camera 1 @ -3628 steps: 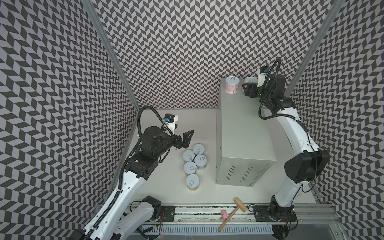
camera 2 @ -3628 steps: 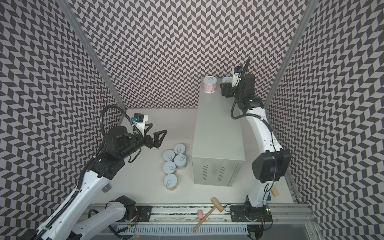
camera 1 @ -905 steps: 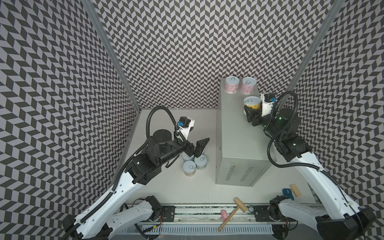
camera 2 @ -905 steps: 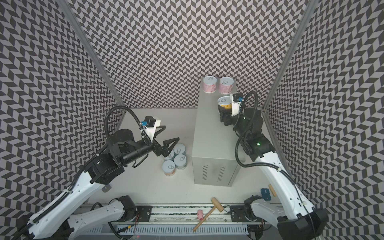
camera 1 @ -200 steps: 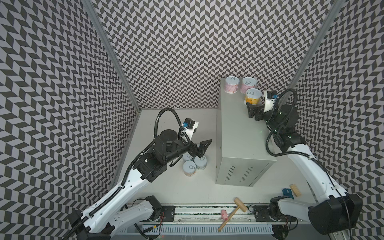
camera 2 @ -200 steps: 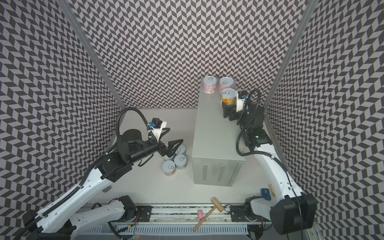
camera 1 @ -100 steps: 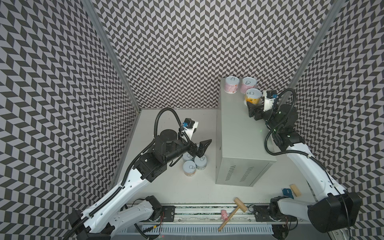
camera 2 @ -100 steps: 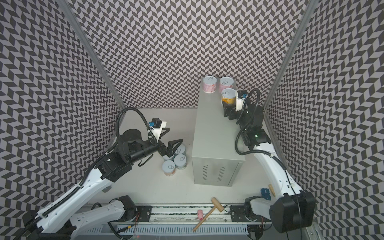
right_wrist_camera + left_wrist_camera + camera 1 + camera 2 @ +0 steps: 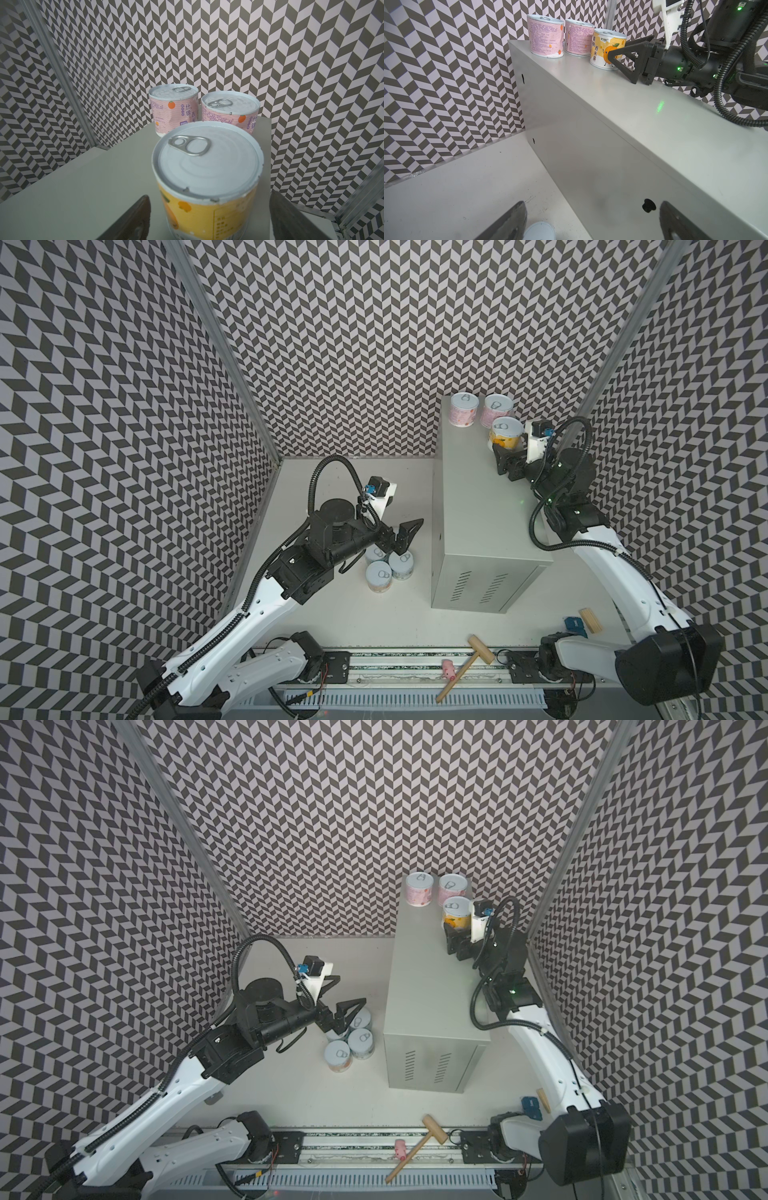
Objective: Place and organize the canned foods onto the counter
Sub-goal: 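Open the right gripper and draw it back from the yellow can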
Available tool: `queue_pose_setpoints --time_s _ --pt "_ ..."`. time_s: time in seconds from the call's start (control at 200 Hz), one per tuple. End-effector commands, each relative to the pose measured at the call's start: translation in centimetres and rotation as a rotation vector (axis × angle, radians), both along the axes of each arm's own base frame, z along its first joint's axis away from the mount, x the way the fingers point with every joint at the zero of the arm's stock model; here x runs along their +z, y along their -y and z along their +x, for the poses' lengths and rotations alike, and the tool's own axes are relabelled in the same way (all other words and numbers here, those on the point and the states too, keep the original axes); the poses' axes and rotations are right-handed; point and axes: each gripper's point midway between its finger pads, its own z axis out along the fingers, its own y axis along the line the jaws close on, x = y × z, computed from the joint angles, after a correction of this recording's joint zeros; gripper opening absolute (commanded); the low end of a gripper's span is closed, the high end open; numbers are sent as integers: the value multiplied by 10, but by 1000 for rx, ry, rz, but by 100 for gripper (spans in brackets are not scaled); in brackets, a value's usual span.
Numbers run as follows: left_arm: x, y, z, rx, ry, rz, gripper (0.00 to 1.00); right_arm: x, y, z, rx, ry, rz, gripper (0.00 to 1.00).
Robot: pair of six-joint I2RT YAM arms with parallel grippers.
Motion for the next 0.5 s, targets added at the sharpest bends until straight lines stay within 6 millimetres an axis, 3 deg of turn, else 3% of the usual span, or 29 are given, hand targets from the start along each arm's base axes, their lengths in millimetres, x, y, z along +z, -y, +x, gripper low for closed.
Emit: queue_pose_setpoints --time_s 0.0,0.2,0.32,0.496 --pt "-1 2 2 -3 2 -7 100 15 -1 0 16 54 1 86" --pt "-5 6 6 -4 -11 2 100 21 0 -10 17 78 6 88" --pt "-6 6 8 1 -15 8 100 26 8 -15 -24 73 17 96" --pt "-8 9 11 0 -23 15 100 65 22 -35 -43 136 96 99"
